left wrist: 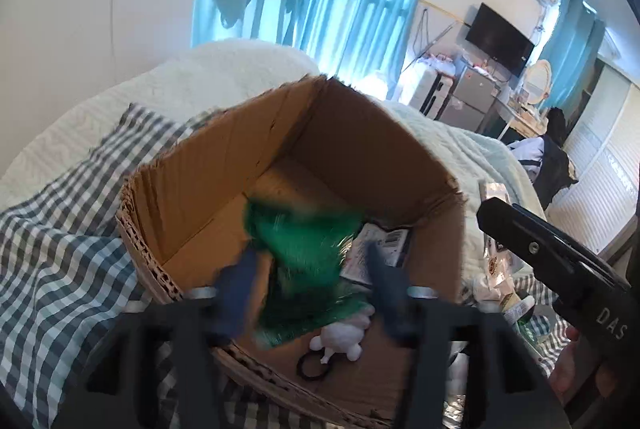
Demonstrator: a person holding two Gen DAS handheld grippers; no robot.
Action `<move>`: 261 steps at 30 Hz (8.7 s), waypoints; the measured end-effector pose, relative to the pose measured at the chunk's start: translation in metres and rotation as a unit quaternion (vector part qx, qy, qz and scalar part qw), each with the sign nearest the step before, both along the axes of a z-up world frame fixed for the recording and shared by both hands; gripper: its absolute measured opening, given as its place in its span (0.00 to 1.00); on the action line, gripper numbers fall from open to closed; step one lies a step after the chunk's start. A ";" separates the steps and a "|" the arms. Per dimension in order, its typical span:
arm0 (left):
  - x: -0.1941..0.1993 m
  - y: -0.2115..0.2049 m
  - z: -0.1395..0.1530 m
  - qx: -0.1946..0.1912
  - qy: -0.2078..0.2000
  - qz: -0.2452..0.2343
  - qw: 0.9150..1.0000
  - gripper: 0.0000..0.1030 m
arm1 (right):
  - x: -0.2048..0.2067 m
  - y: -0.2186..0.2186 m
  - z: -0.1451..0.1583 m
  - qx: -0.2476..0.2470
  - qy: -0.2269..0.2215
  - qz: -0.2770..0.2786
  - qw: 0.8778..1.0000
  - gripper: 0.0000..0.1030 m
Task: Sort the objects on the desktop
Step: 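Drop the green packet into the box with the left gripper while the right gripper drops the sachet in, then grasp the blue Vinda tissue pack with the left gripper while the right gripper grasps the green medicine box, then carry the tissue pack and medicine box into the box and open both grippers, then grasp the foil blister pack with the left gripper while the right gripper grasps the tape roll, then lift the foil blister pack with the left gripper while the right gripper holds the tape roll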
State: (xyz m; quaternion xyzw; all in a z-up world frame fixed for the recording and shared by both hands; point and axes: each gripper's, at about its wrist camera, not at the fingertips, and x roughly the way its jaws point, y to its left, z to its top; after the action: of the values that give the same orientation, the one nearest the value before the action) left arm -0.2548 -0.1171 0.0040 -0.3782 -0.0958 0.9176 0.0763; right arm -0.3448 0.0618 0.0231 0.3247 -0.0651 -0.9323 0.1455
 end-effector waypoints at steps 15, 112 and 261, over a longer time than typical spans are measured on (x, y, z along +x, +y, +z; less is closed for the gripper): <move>0.063 0.013 0.029 -0.031 0.056 0.009 0.998 1.00 | 0.031 0.035 0.020 -0.027 0.012 -0.009 1.000 0.74; 0.112 0.166 -0.131 -0.065 -0.105 -0.094 0.988 0.52 | 0.079 0.211 -0.155 -0.001 -0.142 -0.096 0.985 1.00; 0.129 0.207 -0.128 -0.064 -0.140 -0.185 0.970 0.59 | 0.100 0.267 -0.135 0.204 -0.174 -0.212 0.940 0.84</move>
State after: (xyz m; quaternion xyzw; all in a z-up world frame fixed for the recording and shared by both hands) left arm -0.1254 0.0900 -0.1235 -0.5182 0.0255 0.8296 0.2065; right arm -0.2445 0.3291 -0.1122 0.4837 0.0350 -0.8636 -0.1382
